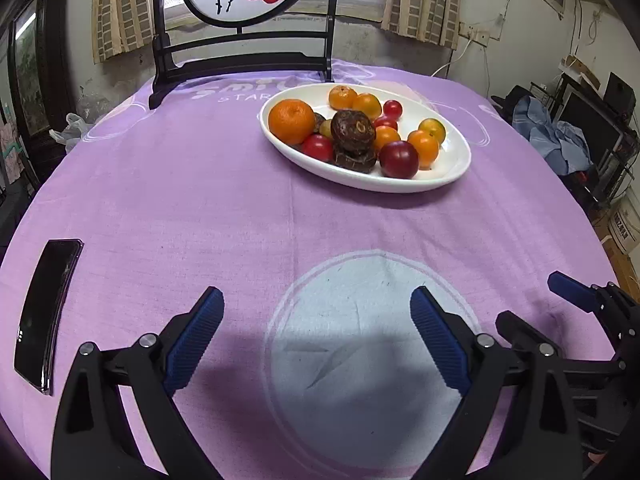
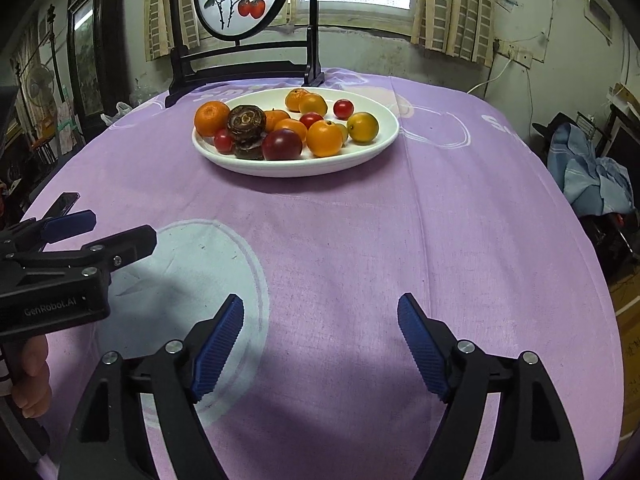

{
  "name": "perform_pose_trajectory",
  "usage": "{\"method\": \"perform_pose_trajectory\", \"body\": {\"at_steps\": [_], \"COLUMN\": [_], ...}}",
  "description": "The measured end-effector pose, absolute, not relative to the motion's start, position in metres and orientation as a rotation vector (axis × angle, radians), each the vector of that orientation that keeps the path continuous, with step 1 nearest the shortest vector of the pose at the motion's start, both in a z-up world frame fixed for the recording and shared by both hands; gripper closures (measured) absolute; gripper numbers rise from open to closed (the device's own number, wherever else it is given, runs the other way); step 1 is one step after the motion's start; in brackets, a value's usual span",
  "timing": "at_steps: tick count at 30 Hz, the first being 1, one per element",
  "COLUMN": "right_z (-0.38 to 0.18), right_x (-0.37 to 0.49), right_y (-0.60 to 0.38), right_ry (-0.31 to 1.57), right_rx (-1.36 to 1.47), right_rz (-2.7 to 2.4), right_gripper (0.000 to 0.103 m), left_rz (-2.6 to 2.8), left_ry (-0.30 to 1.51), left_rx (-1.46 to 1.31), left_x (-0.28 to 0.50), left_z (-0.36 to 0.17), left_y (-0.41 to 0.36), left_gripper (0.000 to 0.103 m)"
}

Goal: Organize fruits

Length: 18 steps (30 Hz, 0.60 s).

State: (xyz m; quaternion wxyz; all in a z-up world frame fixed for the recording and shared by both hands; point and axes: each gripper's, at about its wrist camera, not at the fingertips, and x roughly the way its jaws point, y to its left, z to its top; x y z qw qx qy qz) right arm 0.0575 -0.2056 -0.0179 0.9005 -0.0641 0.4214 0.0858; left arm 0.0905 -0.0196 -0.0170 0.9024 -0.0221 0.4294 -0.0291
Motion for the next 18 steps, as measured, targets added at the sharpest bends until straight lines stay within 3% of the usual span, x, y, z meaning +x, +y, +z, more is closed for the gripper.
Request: {"method": "perform_pose_trajectory", "body": {"at_steps": [12,18], "right_z": [-0.042,-0.045], "right_x": [0.057,0.058], "right_y": [-0.208,-0.21], "right_ry": [0.957,0.962], "right_rx": [-0.13,-0.118], "right_rz": [0.172,0.169], "right_gripper": [0.021,0.009], "left_rz": [-0.06,-0.035], "left_ry": [0.936,0.976], "left_rx": [-0.027,-0.012], "left_x": [0.093,0.099], "left_z": [-0.037,-0.053], "left_y": [-0.026,-0.025], "left_gripper": [0.006,0.005]}}
